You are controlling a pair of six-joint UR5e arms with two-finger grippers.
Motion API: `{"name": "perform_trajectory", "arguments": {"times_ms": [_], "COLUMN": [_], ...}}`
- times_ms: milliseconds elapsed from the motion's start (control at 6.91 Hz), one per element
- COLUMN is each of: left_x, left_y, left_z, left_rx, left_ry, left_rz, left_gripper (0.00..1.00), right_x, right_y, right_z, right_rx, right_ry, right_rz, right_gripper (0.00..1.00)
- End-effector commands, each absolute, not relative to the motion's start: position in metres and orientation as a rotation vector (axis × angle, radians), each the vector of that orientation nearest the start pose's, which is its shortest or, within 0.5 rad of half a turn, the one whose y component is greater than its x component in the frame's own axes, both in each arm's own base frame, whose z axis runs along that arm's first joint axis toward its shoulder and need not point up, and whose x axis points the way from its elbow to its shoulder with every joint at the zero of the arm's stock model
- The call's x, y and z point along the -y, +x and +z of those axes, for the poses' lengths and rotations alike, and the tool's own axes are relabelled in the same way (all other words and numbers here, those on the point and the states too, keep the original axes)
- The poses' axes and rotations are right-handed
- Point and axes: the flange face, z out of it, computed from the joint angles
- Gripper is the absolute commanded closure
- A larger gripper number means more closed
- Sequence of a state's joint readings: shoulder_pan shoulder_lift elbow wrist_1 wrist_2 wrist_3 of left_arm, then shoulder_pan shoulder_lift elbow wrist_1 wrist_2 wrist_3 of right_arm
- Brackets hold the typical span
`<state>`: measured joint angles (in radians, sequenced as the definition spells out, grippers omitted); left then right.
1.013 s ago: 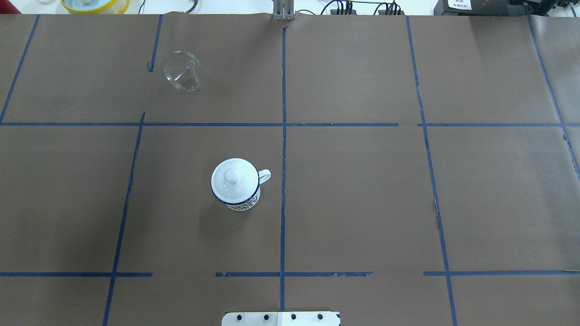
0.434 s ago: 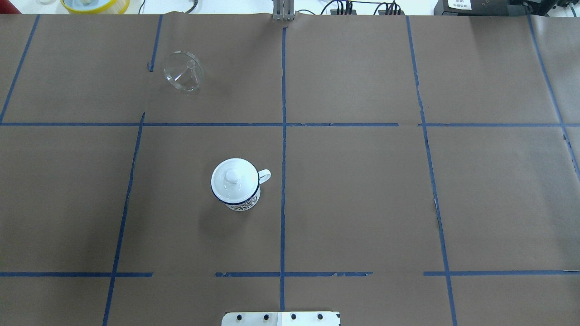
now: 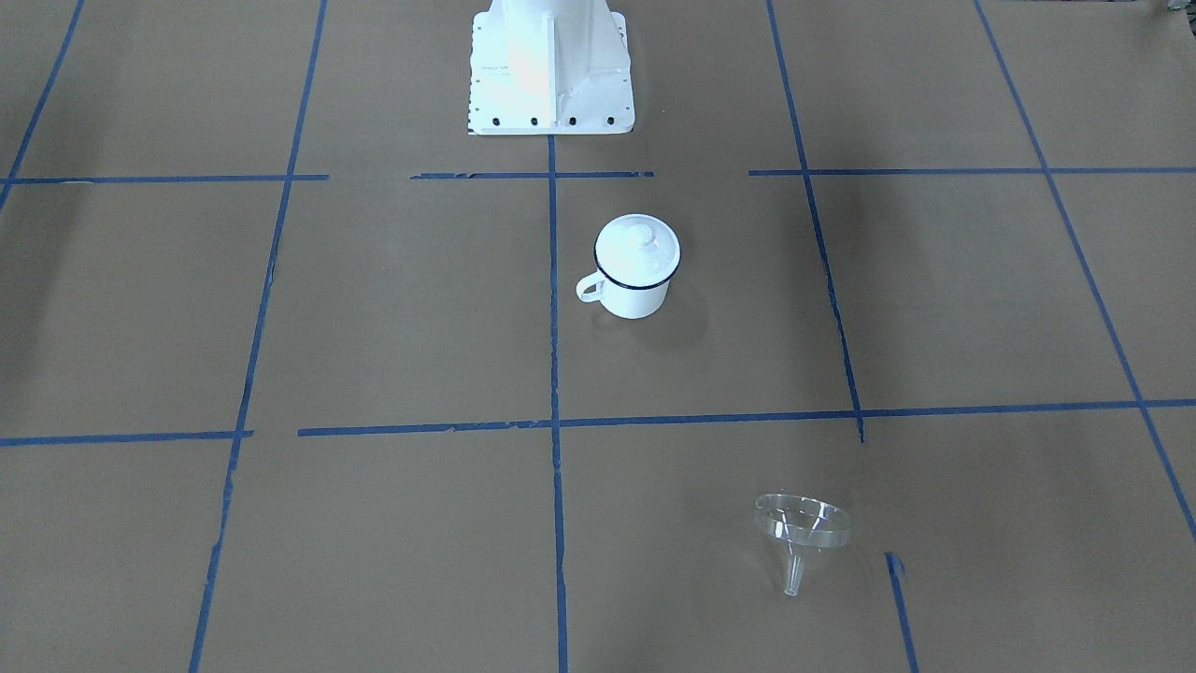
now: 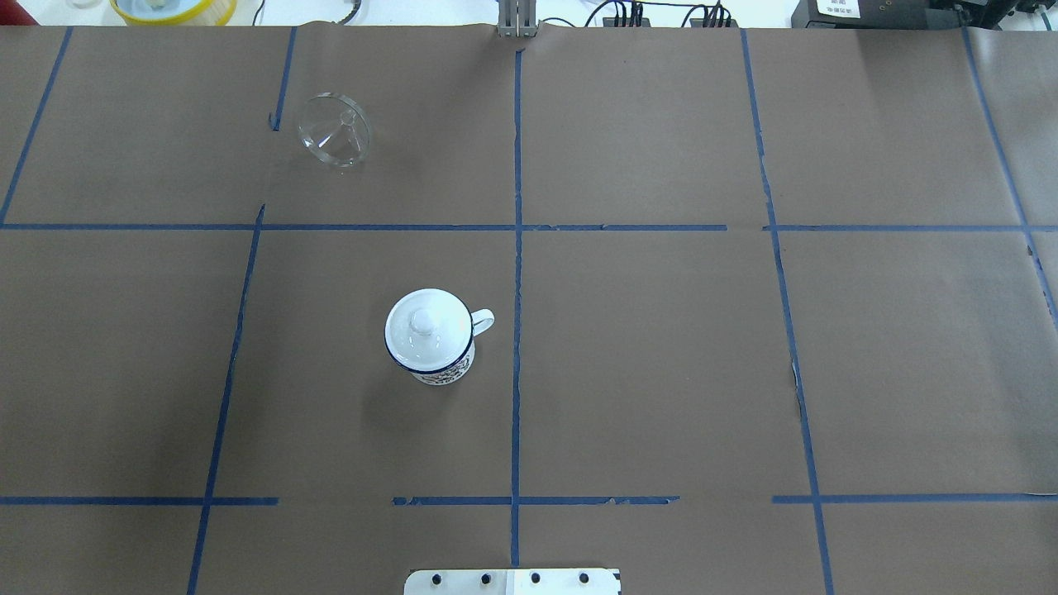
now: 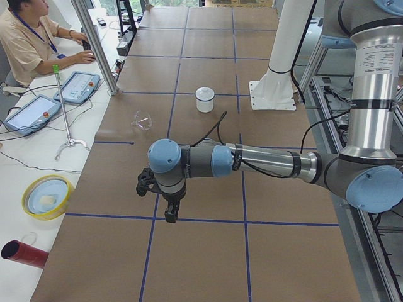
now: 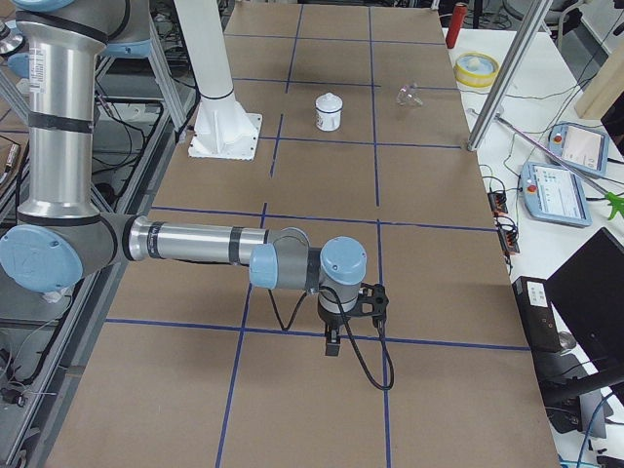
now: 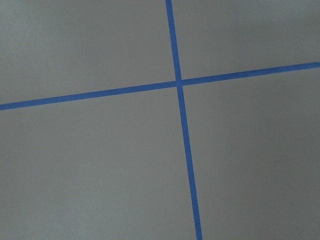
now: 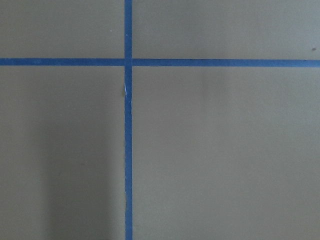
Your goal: Remove funnel from cup
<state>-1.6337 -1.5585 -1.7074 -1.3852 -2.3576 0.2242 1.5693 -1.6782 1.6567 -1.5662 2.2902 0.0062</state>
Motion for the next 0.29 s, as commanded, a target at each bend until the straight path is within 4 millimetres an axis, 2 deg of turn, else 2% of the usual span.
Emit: {"name": "perform_trajectory", "arguments": {"times_ms": [0, 145], "left_x": [0.4742, 0.4743], "left_y": [-0.0928, -0.0928], "left_z": [0.6159, 0.6152], "left_rx": [-0.788, -0.788], "left_ry": [0.053, 0.054], "left_rz": [0.128, 0.127], "left_gripper": [0.0, 0.0], "right_x": [0.4451, 0.4451], "right_y": [0.067, 0.067], "right_z": [0.6701, 0.6701], "right_rx": [0.719, 0.719], "right_ry": [-0.019, -0.019], "right_rz": [0.01, 0.01], "right_gripper": [0.0, 0.0]}}
